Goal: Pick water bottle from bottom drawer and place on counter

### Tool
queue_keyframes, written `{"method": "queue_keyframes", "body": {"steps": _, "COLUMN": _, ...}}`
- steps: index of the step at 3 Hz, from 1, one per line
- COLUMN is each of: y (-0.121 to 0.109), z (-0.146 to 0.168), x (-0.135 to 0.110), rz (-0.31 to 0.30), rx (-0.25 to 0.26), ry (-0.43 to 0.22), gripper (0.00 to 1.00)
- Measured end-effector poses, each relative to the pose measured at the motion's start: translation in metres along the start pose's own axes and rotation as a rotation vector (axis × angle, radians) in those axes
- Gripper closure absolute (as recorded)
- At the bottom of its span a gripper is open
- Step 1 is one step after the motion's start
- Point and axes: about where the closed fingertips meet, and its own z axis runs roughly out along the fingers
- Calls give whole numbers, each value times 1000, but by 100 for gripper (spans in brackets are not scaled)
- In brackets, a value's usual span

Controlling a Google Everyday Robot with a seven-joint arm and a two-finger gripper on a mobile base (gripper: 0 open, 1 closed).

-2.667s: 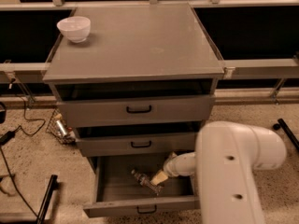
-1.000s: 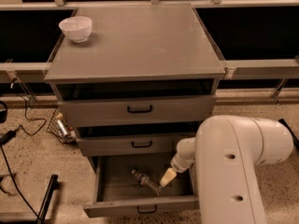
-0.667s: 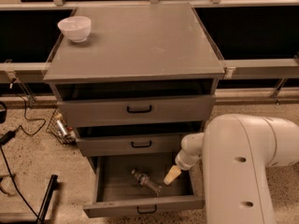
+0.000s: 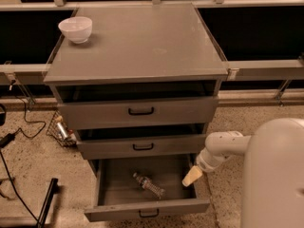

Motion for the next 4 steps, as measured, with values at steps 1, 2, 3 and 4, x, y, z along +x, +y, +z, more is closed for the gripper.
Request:
{"method": "queue_keyframes", "body": {"steps": 1, "y": -1, "z": -57, "x": 13, "rz": 9, "rx": 65, "ry": -7, "gripper": 0}}
{"method": "queue_keyframes", "body": {"steps": 2, "y": -2, "z": -93, "x": 5, "rz": -5, "rx": 103, "ry": -33, "gripper": 0}}
{"method": "queue_keyframes", "body": {"steps": 3, "y": -3, "z": -92, "x": 4, "rz": -5, "rx": 104, "ry": -35, "gripper": 0}}
{"method": "queue_keyframes", "body": {"steps": 4, "y": -27, "z": -101, "x": 3, "rz": 46, "rx": 131, "ry": -44, "gripper": 0}}
